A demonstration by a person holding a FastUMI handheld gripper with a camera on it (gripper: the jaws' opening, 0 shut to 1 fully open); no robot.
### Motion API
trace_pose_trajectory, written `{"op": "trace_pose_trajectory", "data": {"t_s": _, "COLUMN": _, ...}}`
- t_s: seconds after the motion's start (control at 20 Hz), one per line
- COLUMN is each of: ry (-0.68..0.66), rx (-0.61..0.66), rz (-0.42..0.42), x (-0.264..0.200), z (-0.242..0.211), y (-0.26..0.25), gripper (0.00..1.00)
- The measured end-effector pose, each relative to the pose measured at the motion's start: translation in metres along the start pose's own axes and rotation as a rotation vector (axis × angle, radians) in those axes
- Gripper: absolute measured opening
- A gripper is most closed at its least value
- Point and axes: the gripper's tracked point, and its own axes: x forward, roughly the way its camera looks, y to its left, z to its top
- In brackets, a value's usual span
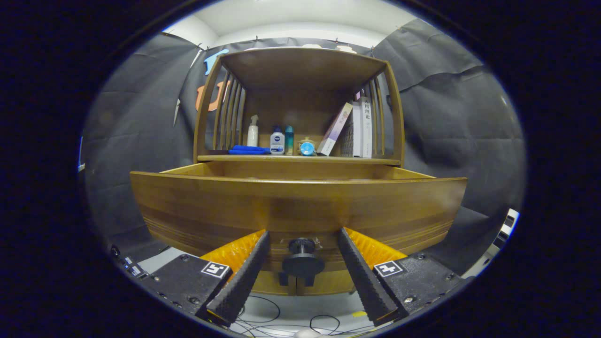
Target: Pull open the drawer, take out the items inside it, and place them on the countertop above the cabinet.
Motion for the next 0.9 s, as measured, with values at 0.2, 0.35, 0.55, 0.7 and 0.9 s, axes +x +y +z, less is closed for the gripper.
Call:
{"op": "trace_pose_trajectory", "data": {"t_s": 0.2, "ry": 0.005, "rx": -0.009, "rz": 0.013, "x": 0.012, "z": 0.004, "y": 0.001, "gripper": 0.97}}
{"op": "trace_pose_trajectory", "data": {"t_s": 0.35, "ry": 0.012, "rx": -0.009, "rz": 0.017, "x": 0.028, "z": 0.008, "y": 0.001, "gripper": 0.97}}
{"op": "trace_pose_trajectory", "data": {"t_s": 0.55, "ry": -0.001, "rx": -0.009, "rz": 0.001, "x": 0.055, "z": 0.02, "y": 0.006, "gripper": 0.97}}
{"op": "trace_pose_trajectory", "data": {"t_s": 0.7, "ry": 0.002, "rx": -0.017, "rz": -0.012, "x": 0.076, "z": 0.026, "y": 0.012, "gripper": 0.97}}
{"op": "trace_pose_trajectory", "data": {"t_s": 0.9, "ry": 0.014, "rx": 0.011, "rz": -0.013, "x": 0.113, "z": 0.03, "y": 0.013, "gripper": 0.97}}
